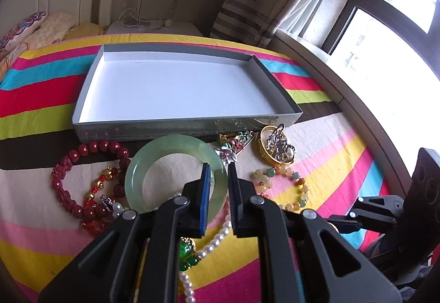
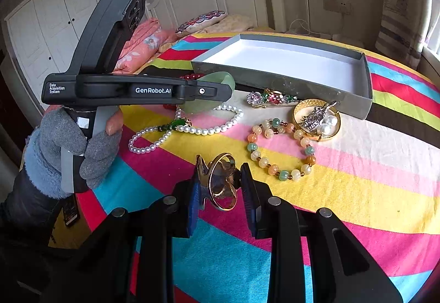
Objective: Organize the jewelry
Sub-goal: 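Grasp the green jade bangle with the left gripper while the right gripper grasps the gold double ring, then carry the bangle and ring into the tray and open both grippers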
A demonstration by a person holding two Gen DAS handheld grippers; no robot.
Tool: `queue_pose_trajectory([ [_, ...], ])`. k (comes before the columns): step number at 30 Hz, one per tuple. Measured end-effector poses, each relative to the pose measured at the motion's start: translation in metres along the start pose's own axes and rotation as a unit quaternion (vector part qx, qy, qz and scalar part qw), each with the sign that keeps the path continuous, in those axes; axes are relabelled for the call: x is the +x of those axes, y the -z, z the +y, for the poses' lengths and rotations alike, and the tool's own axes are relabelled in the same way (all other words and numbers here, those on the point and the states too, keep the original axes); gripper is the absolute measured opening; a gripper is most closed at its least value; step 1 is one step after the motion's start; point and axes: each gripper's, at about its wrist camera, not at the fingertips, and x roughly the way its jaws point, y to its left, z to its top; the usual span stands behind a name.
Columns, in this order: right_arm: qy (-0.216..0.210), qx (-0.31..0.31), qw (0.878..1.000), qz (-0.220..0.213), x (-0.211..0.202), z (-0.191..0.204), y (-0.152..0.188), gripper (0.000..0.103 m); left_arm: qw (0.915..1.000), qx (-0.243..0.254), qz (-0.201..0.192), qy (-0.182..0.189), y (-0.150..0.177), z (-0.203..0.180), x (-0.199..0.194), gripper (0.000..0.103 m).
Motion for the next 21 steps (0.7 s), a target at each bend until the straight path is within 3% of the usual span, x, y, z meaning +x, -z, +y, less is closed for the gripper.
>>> queue_pose_trajectory([
  [5, -0.015, 0.025, 0.999, -0.026, -0.010, -0.007, -0.006, 0.028, 0.9996, -0.013, -0.019, 0.015, -0.006, 0.000, -0.013, 0.012],
  [13, -0.004, 0.031, 0.998, -0.048, -0.015, -0.013, -0.022, 0.028, 0.9973, -0.041, -0.036, 0.050, -0.013, 0.004, -0.024, 0.012],
  [21, 0.018, 0.036, 0.997, -0.059, -0.005, -0.032, -0.053, 0.028, 0.9972, -0.043, -0.049, 0.035, -0.044, 0.006, -0.026, 0.012],
])
